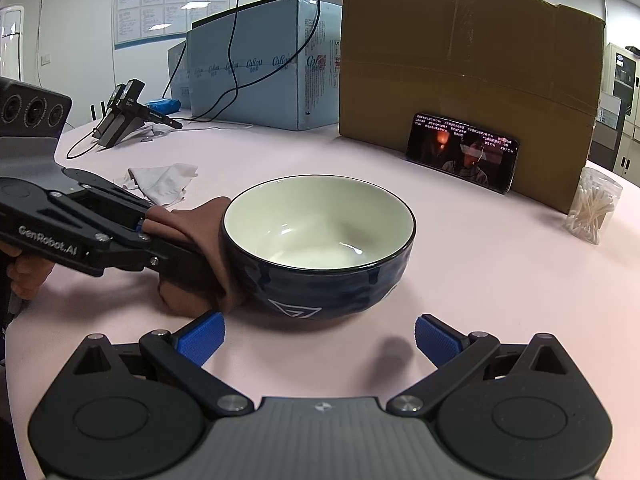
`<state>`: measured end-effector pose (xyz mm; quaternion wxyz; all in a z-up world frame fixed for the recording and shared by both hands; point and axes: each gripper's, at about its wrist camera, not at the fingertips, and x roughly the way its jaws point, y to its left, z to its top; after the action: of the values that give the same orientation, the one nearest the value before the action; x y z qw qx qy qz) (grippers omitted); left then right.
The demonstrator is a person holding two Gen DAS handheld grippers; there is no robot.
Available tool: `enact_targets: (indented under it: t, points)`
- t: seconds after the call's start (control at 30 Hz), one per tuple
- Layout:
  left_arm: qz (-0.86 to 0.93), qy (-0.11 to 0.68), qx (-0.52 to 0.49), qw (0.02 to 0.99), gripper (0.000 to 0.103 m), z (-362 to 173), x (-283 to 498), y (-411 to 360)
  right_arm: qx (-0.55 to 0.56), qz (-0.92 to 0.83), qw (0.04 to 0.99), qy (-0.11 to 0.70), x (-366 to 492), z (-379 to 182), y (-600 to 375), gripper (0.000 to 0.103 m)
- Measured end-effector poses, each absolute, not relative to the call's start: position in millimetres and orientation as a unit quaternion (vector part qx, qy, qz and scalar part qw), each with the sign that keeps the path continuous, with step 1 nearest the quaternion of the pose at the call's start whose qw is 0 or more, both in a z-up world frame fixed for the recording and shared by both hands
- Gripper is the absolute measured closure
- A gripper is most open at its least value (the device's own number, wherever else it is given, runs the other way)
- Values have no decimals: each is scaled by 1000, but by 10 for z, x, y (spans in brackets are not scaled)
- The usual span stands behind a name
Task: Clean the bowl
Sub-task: 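Rub the cloth on the bowl's outer wall with the left tool while the right tool holds the rim, then wipe the bowl's inner rim with the left tool's cloth while the right tool holds the bowl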
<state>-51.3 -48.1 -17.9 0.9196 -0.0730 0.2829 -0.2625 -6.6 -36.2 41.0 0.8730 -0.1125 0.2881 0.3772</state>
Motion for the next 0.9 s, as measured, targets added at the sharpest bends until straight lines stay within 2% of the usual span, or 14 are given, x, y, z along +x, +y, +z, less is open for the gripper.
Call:
enact_targets:
  t: [0.4,0.9]
  points:
    - [-234,243,-71,939,89,-6,-509,-351,-114,378,873,288,-65,412,-362,0]
    - [-207,247,-120,939,89,-46,-128,-175,-114,378,872,290,-69,414,-354,0]
